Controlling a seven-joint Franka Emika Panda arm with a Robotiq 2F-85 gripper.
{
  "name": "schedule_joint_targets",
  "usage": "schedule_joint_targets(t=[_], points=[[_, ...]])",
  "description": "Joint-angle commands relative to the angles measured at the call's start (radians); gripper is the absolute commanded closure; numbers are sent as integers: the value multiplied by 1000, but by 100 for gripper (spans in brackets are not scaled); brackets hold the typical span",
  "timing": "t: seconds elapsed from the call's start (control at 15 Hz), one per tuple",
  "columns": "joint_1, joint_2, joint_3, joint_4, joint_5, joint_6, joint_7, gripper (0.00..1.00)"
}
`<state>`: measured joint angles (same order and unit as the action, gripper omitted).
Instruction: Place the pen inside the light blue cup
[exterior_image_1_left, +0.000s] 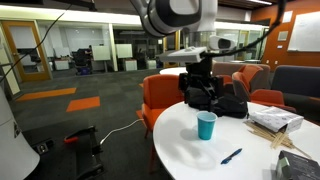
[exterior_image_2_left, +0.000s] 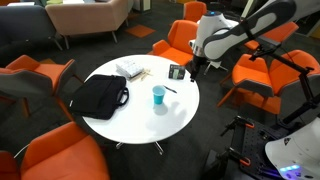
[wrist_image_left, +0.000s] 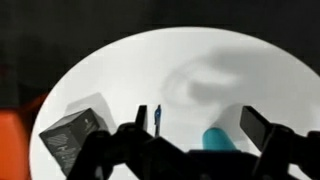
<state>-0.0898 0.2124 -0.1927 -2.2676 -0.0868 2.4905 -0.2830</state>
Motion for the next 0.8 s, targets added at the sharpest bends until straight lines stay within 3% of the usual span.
schedule_joint_targets(t=[0.0,0.33,0.73], points=[[-49,193,37,162,37,60,45,0],[-151,473,121,420,134,56,11,0],[-203,725,154,688,122,16,18,0]])
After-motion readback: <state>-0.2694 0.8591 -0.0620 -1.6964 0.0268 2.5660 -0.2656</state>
